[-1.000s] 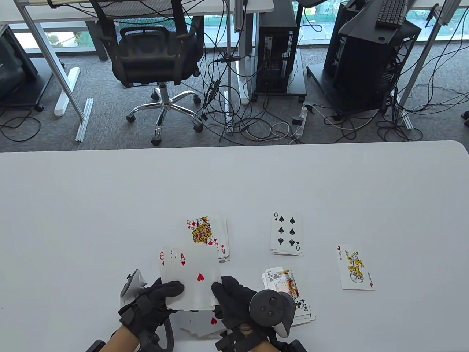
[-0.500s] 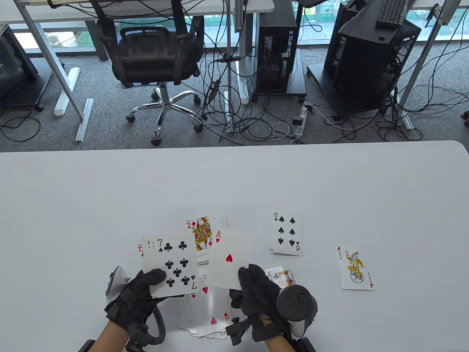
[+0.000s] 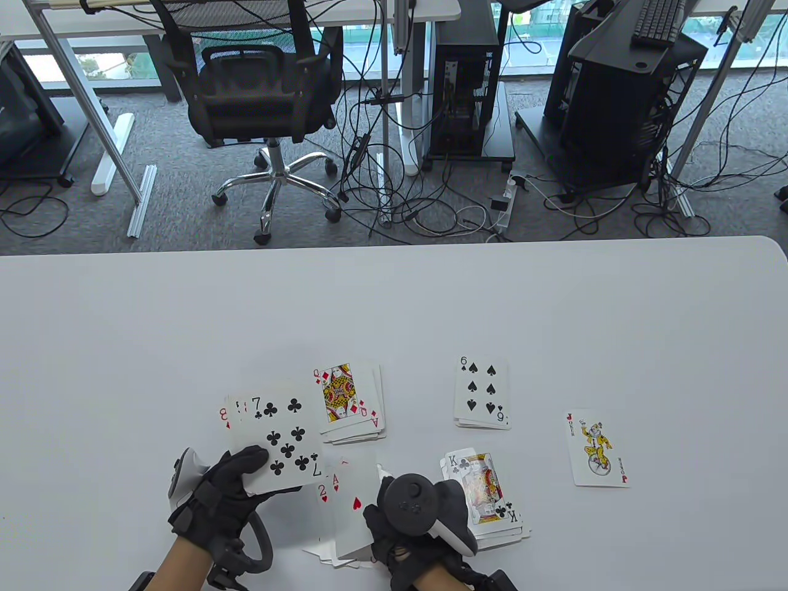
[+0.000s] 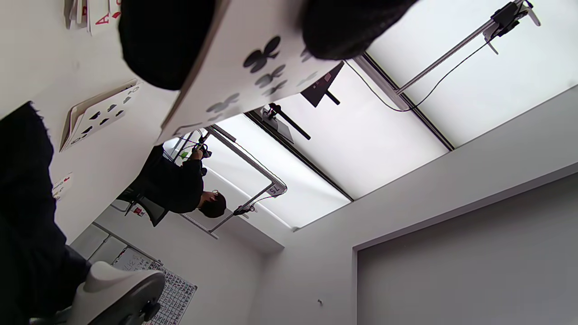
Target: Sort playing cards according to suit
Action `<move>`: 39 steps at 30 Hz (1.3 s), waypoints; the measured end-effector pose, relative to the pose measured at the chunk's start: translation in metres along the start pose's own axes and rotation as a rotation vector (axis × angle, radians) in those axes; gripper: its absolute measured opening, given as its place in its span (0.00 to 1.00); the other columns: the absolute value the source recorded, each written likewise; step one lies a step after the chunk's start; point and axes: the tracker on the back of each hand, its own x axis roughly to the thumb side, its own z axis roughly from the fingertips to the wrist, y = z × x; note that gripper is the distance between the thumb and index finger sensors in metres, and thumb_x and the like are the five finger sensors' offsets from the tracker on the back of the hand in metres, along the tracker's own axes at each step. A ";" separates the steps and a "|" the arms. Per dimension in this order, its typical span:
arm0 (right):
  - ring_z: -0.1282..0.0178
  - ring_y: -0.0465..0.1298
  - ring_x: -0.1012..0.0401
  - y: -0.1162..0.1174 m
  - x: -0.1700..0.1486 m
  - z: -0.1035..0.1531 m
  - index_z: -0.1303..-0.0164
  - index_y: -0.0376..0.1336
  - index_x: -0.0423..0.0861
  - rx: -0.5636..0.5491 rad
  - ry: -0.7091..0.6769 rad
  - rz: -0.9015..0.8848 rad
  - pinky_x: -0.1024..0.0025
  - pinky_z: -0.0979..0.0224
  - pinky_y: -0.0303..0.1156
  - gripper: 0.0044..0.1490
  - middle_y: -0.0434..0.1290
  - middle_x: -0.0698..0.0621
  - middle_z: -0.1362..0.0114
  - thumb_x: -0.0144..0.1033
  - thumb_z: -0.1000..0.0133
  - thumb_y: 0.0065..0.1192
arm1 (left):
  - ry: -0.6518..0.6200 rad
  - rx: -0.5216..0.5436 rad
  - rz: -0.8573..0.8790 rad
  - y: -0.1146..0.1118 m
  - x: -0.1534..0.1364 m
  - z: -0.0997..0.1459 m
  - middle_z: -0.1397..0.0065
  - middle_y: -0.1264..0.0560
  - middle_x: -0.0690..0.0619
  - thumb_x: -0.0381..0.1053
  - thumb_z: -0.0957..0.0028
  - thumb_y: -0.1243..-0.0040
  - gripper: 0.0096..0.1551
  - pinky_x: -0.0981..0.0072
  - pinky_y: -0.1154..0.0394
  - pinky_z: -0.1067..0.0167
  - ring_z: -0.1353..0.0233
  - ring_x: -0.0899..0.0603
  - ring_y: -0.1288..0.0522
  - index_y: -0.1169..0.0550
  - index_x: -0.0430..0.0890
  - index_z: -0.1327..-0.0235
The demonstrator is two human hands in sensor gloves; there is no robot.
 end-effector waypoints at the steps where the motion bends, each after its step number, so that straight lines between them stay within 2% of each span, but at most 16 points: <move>1: 0.89 0.81 0.61 0.002 0.001 0.000 0.41 0.50 0.10 0.004 0.004 0.035 0.59 0.63 0.81 0.38 0.80 0.50 0.75 0.27 0.42 0.56 | 0.001 0.000 -0.001 -0.001 0.000 0.000 0.20 0.36 0.47 0.50 0.34 0.46 0.32 0.52 0.23 0.38 0.26 0.38 0.28 0.44 0.49 0.21; 11: 0.90 0.80 0.60 0.025 0.012 -0.008 0.39 0.48 0.10 0.199 0.056 0.384 0.60 0.66 0.81 0.42 0.80 0.49 0.75 0.31 0.41 0.56 | 0.012 0.005 0.000 -0.004 0.001 0.001 0.20 0.37 0.47 0.50 0.34 0.46 0.32 0.52 0.23 0.38 0.26 0.37 0.28 0.44 0.49 0.21; 19: 0.89 0.80 0.59 0.017 0.008 -0.007 0.39 0.49 0.11 0.196 0.061 0.290 0.58 0.65 0.81 0.44 0.80 0.49 0.74 0.35 0.40 0.56 | 0.016 -0.005 -0.004 -0.002 0.000 0.001 0.20 0.37 0.47 0.50 0.34 0.46 0.32 0.52 0.23 0.38 0.26 0.37 0.28 0.44 0.49 0.21; 23: 0.85 0.80 0.57 -0.004 0.007 -0.002 0.39 0.51 0.12 0.014 -0.008 0.131 0.55 0.60 0.79 0.42 0.80 0.46 0.71 0.37 0.39 0.53 | 0.023 -0.014 -0.008 -0.003 -0.001 0.000 0.20 0.37 0.47 0.50 0.34 0.46 0.32 0.51 0.23 0.38 0.26 0.37 0.28 0.44 0.49 0.21; 29: 0.76 0.82 0.54 -0.027 0.006 0.011 0.41 0.57 0.15 -0.373 -0.222 -0.158 0.52 0.53 0.78 0.38 0.80 0.44 0.63 0.38 0.38 0.50 | 0.068 -0.043 -0.024 -0.010 -0.012 -0.002 0.20 0.36 0.47 0.50 0.34 0.46 0.32 0.51 0.23 0.38 0.26 0.37 0.28 0.44 0.49 0.21; 34: 0.71 0.82 0.52 -0.023 0.013 0.013 0.39 0.55 0.15 -0.381 -0.283 -0.267 0.50 0.49 0.77 0.43 0.79 0.43 0.57 0.44 0.38 0.50 | 0.116 -0.062 -0.038 -0.017 -0.023 -0.003 0.19 0.37 0.46 0.50 0.34 0.46 0.32 0.51 0.24 0.38 0.26 0.37 0.29 0.44 0.48 0.21; 39: 0.61 0.80 0.48 -0.012 0.016 0.010 0.34 0.44 0.15 -0.284 -0.275 -0.334 0.45 0.44 0.73 0.55 0.73 0.38 0.47 0.54 0.38 0.49 | 0.167 -0.096 -0.054 -0.026 -0.034 -0.004 0.19 0.38 0.46 0.49 0.34 0.46 0.32 0.50 0.24 0.38 0.25 0.36 0.30 0.45 0.48 0.21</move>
